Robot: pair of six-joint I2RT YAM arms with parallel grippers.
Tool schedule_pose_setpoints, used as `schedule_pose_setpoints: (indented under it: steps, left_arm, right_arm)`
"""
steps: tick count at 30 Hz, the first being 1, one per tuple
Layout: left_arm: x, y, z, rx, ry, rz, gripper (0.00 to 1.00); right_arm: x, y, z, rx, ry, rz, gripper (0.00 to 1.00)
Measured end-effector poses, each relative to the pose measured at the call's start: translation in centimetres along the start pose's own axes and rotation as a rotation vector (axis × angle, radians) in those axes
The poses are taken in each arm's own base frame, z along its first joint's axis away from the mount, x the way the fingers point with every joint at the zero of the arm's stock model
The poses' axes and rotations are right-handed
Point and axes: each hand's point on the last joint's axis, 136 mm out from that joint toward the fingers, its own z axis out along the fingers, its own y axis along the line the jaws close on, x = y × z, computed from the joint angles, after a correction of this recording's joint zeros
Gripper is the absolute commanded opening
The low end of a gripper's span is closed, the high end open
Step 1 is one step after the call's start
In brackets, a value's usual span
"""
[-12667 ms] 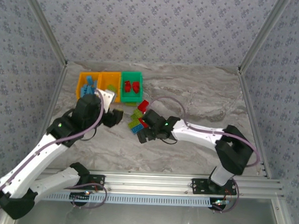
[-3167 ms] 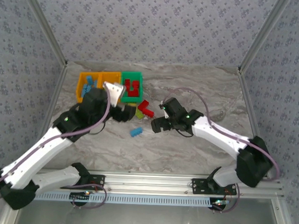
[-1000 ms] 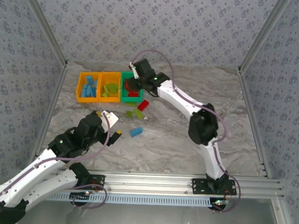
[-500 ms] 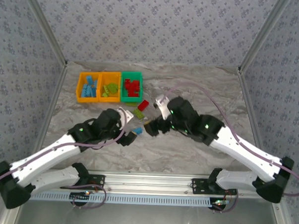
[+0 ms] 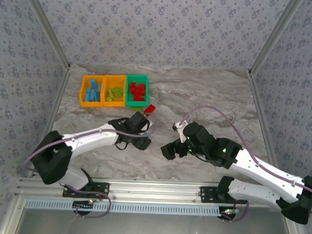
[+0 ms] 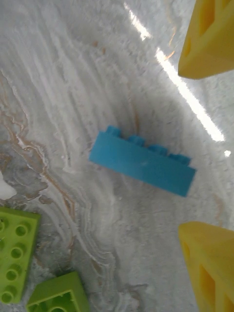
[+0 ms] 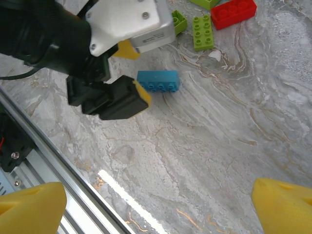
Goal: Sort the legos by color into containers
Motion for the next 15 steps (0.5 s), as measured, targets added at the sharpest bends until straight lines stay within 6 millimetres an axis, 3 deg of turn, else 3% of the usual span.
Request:
schedule_pose_setpoints:
  steps: [5,11,15]
  left_arm:
    - [-0.2,0.9,2.2,-0.001,0.028,-0.027,0.53]
    - [0.5,0.5,4.1,0.022,0.07,-0.022,0.28]
    - [0.1,0.3,4.3,0.033,0.06,-0.03,0.21]
  right_arm:
    - [-0.1,-0.2,0.0,0.017,0.001,0.003,1.0]
    - [0.1,-0.1,0.2,0.017,0.009,0.011,1.0]
    - [0.0,0.0,0.3,0.013,0.008,0.014,1.0]
